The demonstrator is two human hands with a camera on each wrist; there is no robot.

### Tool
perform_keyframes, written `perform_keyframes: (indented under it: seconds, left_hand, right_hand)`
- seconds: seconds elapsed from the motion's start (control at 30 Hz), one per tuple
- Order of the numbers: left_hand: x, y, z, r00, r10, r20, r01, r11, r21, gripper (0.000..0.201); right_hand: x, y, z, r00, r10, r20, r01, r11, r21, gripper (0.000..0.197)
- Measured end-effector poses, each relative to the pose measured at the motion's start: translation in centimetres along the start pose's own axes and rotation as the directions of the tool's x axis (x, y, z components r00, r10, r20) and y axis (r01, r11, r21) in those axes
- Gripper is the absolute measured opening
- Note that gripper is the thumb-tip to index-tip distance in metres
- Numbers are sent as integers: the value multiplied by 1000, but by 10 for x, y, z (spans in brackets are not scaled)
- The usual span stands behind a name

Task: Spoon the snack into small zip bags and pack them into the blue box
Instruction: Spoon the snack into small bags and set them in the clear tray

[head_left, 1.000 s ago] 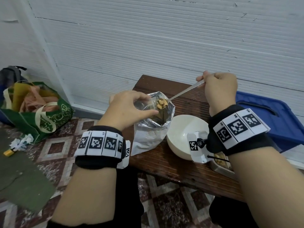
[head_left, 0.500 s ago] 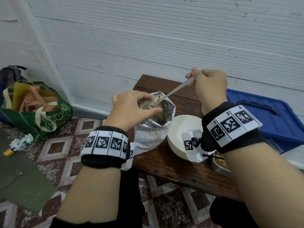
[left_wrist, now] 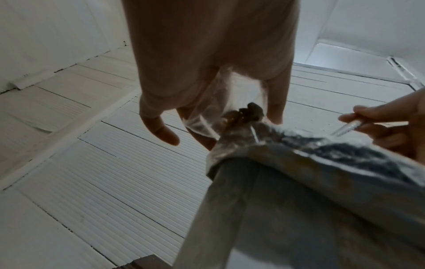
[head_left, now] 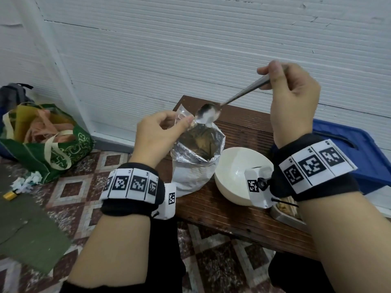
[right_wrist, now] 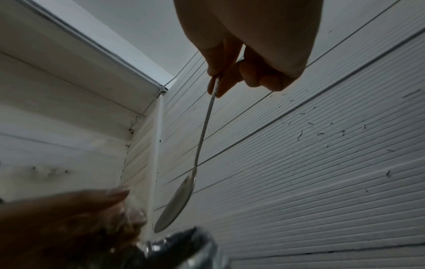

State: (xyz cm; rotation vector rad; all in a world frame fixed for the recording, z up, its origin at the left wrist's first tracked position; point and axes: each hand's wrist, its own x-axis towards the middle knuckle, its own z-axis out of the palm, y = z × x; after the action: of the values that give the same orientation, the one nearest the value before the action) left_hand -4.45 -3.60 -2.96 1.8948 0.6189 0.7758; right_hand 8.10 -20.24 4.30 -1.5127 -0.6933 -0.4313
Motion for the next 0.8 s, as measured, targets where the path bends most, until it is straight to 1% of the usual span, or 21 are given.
perform_keyframes:
  seconds: [0.07, 0.13, 0.2, 0.27, 0.3, 0.33, 0.37, 0.4, 0.43, 0.5, 0.57, 0.67, 0.73, 0.8]
  left_hand:
    - [0, -1, 0, 999, 3, 39, -4, 1000, 8, 39]
    - [0, -2, 2, 998, 2, 68, -3, 1000, 16, 40]
    - [-1, -1, 2, 997, 7, 72, -8, 1000, 13, 37]
    - [-1, -2, 2, 998, 14, 65, -15, 1000, 15, 34]
    - [-1, -1, 2, 998, 19, 65, -21, 1000, 17, 32]
    - [-1, -1, 3, 998, 23, 67, -24, 1000, 18, 30]
    - [-2, 0, 3, 997, 24, 67, -25, 1000, 14, 29]
    - [-2, 0, 3, 997, 26, 67, -26, 1000, 11, 27]
    - [-2, 0, 4, 997, 28, 65, -29, 1000, 11, 26]
    - [-3, 1, 4, 998, 30, 60, -31, 999, 23, 22]
    - [-3, 1, 4, 998, 25, 55, -27, 999, 25, 22]
    - [-3, 2, 3, 998, 16, 55, -18, 1000, 23, 24]
    - [-4, 2, 4, 998, 10, 59, -11, 1000, 15, 26]
    - [-4, 2, 4, 998, 6, 60, -7, 1000, 14, 29]
  right_hand:
    - [-5, 4, 1, 998, 25, 66, -20, 996, -85, 21]
    - [-15, 9, 6, 977, 47, 210, -4, 979, -202, 20]
    - [-28, 16, 12, 923, 38, 383, 85, 950, -300, 20]
    - [-41, 24, 20, 851, 5, 525, 246, 879, -407, 22]
    - [-47, 27, 24, 812, -3, 583, 324, 834, -447, 24]
    - [-53, 29, 26, 782, 2, 624, 367, 807, -463, 26]
    - [-57, 30, 28, 765, 15, 644, 373, 805, -462, 27]
    - [-59, 31, 29, 763, 29, 646, 357, 815, -457, 27]
    - [-60, 32, 29, 772, 49, 633, 321, 830, -457, 27]
    - [-59, 30, 28, 809, 115, 577, 187, 880, -437, 25]
    - [-57, 28, 28, 828, 193, 527, 51, 909, -414, 22]
    - [-55, 29, 27, 855, 271, 442, -94, 919, -382, 22]
    - [-54, 33, 25, 876, 329, 351, -211, 919, -334, 25]
    - [-51, 36, 23, 883, 388, 263, -310, 904, -293, 28]
